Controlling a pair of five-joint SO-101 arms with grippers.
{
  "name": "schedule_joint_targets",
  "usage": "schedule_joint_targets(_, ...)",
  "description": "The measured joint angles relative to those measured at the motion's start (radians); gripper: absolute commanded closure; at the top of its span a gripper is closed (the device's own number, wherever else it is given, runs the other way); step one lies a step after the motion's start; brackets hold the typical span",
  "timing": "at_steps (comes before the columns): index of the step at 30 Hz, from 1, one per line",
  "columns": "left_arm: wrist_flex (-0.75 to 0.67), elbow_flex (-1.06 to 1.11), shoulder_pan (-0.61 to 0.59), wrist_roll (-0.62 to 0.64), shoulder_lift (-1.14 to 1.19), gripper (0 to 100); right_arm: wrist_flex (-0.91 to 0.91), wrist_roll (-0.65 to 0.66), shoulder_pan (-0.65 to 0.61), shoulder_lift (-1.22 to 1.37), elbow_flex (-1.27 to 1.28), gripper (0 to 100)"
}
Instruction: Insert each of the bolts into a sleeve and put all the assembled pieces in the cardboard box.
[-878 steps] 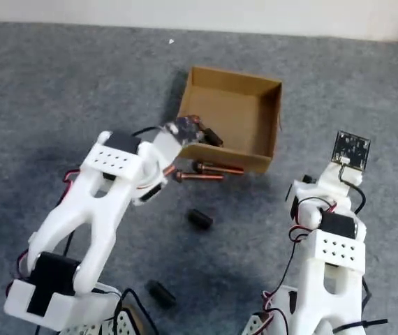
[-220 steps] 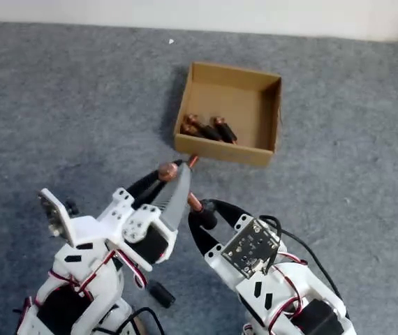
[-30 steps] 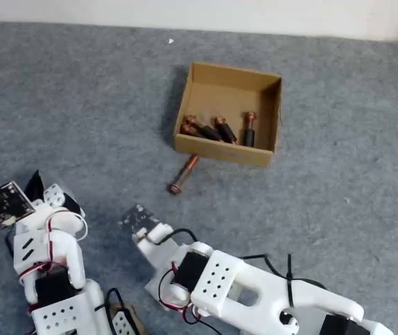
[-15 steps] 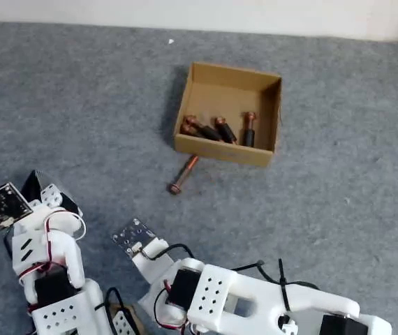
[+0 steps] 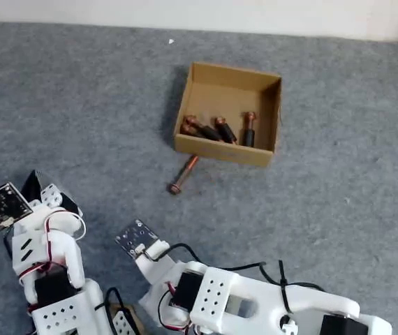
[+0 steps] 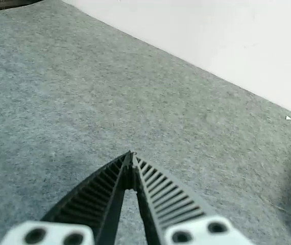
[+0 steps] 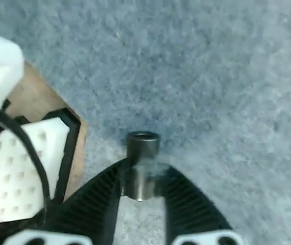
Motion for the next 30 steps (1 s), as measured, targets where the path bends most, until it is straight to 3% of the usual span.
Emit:
schedule_joint_targets(12, 0.000, 0.000, 0.000, 0.000, 0.000, 99, -0.029, 0.081, 0.097, 0.000, 0.005, 97.7)
schedule_joint_targets(20, 0.000, 0.000, 0.000, 0.000, 0.000, 99, 0.104, 0.084, 0.100, 0.000, -0.021, 82.0)
schedule_joint_targets(30, 0.000, 0.000, 0.000, 0.000, 0.000, 99, 0.114, 0.084, 0.100, 0.000, -0.040, 81.9)
